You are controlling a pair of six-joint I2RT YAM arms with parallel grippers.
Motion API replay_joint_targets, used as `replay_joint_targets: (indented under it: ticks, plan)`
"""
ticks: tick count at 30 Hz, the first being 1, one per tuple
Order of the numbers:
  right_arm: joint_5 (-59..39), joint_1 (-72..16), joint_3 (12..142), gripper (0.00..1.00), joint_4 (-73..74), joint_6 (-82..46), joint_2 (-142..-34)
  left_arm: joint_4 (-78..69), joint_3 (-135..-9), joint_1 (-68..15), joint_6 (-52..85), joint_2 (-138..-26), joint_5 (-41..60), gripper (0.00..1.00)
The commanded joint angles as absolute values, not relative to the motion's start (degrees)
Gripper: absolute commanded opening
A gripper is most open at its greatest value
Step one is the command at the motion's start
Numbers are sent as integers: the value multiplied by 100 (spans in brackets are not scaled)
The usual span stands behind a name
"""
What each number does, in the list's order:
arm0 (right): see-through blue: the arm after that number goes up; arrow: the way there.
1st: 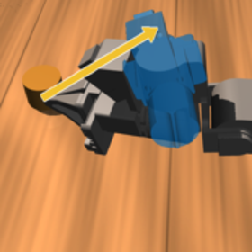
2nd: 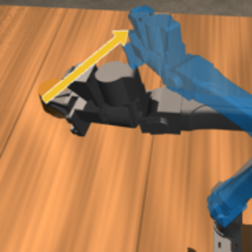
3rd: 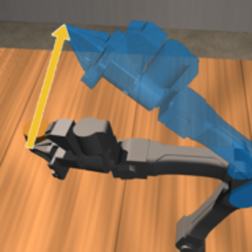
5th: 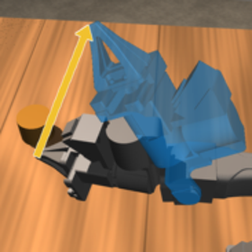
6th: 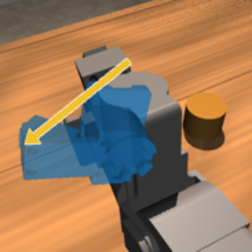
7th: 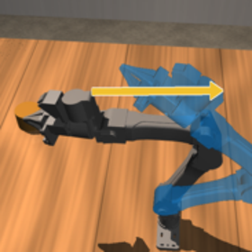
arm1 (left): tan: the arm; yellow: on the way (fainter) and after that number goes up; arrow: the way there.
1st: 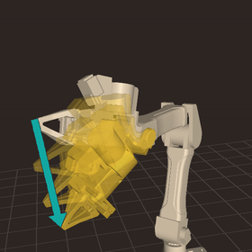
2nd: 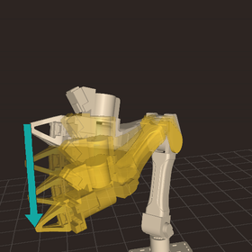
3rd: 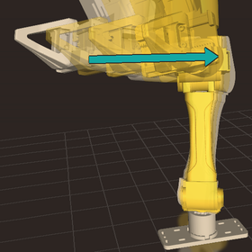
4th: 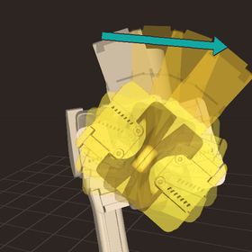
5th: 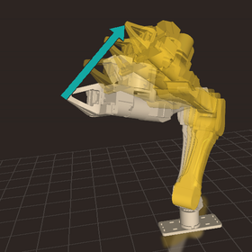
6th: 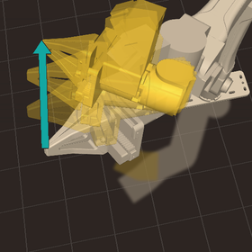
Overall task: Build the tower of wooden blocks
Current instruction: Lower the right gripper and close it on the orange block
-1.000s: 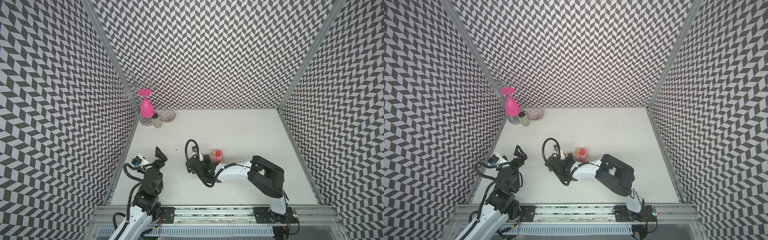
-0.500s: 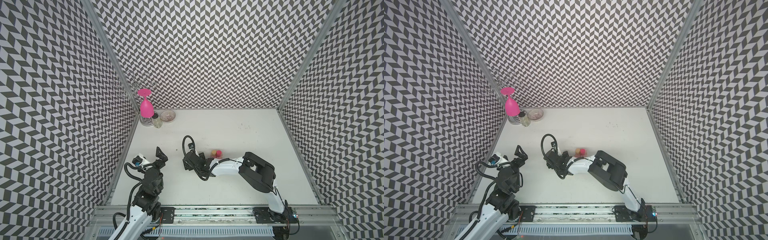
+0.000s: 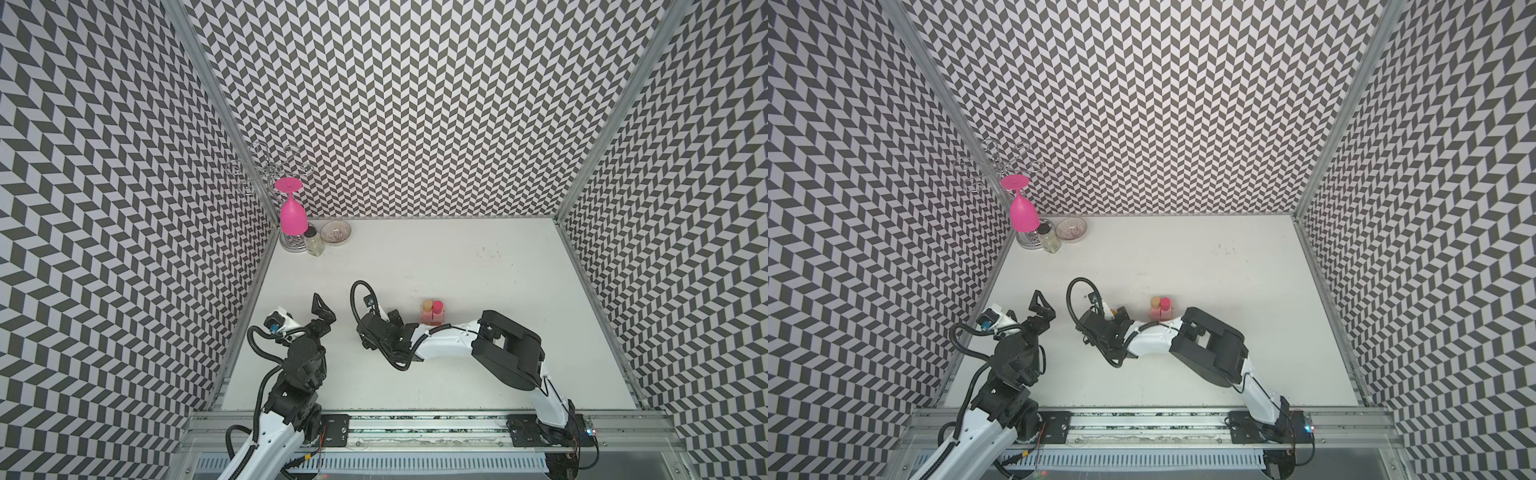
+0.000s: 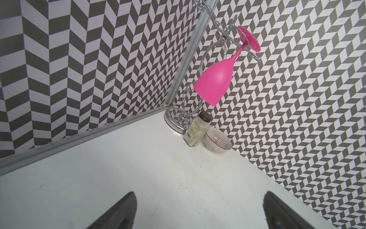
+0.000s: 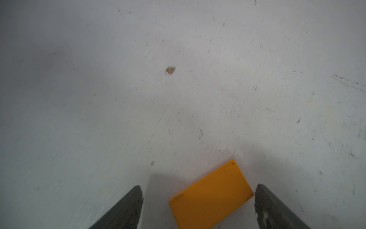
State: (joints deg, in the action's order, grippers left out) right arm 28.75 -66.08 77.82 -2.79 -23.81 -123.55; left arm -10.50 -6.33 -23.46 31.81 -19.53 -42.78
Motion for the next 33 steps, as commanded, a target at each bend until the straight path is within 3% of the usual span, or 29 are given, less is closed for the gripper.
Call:
replay_joint_targets:
  ticks: [1, 10, 18, 24, 33]
  plan:
    - [2833, -6512, 7427, 95, 392, -1751, -12173, -1011, -580, -2312, 3244, -1898, -4293, 100]
    - [1547, -6188, 7220, 97, 870, -1044, -12089, -1028, -580, -2307, 3237, -1903, -4298, 100]
    - [678, -6195, 6786, 89, 988, -844, -11742, -1037, -580, -2305, 3241, -1933, -4297, 100]
    - [892, -6250, 6636, 81, 910, -908, -11593, -1039, -580, -2302, 3238, -1934, -4289, 100]
    - [1821, -6249, 7160, 80, 399, -1380, -12021, -1037, -580, -2302, 3237, -1933, -4282, 100]
